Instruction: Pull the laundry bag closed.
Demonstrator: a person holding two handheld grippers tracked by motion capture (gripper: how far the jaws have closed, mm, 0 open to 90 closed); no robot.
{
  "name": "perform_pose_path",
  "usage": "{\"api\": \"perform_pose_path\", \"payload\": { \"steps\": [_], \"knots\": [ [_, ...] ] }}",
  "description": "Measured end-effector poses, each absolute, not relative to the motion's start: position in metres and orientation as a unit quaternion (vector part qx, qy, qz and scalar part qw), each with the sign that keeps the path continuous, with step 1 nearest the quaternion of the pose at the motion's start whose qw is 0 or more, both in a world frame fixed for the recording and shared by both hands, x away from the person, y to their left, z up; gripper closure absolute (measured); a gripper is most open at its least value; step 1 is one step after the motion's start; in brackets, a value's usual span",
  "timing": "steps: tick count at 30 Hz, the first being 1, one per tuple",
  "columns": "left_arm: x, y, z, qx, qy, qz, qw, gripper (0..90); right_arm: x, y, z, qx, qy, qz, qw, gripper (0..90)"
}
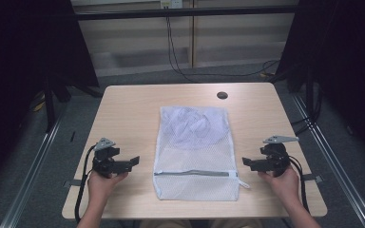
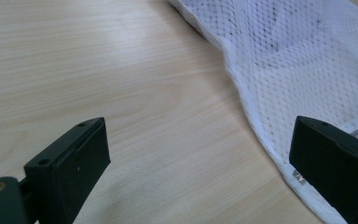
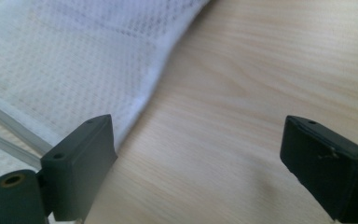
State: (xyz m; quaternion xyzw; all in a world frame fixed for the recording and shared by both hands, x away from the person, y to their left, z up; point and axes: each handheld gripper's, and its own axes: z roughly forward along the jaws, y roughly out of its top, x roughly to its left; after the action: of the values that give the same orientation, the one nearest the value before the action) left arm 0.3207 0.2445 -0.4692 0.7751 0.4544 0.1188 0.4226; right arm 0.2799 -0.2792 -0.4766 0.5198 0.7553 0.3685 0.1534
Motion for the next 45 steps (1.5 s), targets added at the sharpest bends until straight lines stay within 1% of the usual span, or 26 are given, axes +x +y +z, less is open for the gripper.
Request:
{"api": "perform_pose_path", "payload": {
  "steps": [2, 4, 7, 16, 21, 31, 39, 41, 45],
  "knots": [
    [0.32, 0.243, -0.468, 0.778, 0.456, 0.113, 0.417, 5.0, 0.278, -0.275, -0.472, 0.518, 0.751, 0.385, 0.144, 12.6],
    [0.32, 0.243, -0.468, 0.785, 0.45, 0.115, 0.409, 5.6, 0.279, -0.269, -0.467, 0.515, 0.753, 0.386, 0.141, 12.0],
    [0.319, 0.241, -0.467, 0.796, 0.444, 0.119, 0.394, 5.7, 0.28, -0.259, -0.461, 0.506, 0.758, 0.386, 0.148, 12.0],
    [0.317, 0.247, -0.462, 0.79, 0.446, 0.126, 0.401, 5.7, 0.286, -0.231, -0.456, 0.49, 0.775, 0.376, 0.135, 12.0],
    [0.316, 0.249, -0.46, 0.792, 0.443, 0.126, 0.402, 5.9, 0.29, -0.211, -0.452, 0.489, 0.773, 0.387, 0.116, 11.6],
    [0.314, 0.246, -0.459, 0.803, 0.428, 0.127, 0.395, 6.9, 0.297, -0.178, -0.45, 0.483, 0.782, 0.382, 0.098, 9.7],
    [0.313, 0.247, -0.457, 0.801, 0.425, 0.123, 0.403, 7.0, 0.302, -0.154, -0.449, 0.473, 0.79, 0.379, 0.088, 9.8],
    [0.313, 0.247, -0.457, 0.802, 0.425, 0.124, 0.402, 7.0, 0.305, -0.145, -0.448, 0.476, 0.792, 0.375, 0.079, 7.9],
    [0.313, 0.246, -0.457, 0.801, 0.424, 0.123, 0.403, 7.0, 0.308, -0.134, -0.448, 0.476, 0.79, 0.38, 0.07, 8.0]
  ]
}}
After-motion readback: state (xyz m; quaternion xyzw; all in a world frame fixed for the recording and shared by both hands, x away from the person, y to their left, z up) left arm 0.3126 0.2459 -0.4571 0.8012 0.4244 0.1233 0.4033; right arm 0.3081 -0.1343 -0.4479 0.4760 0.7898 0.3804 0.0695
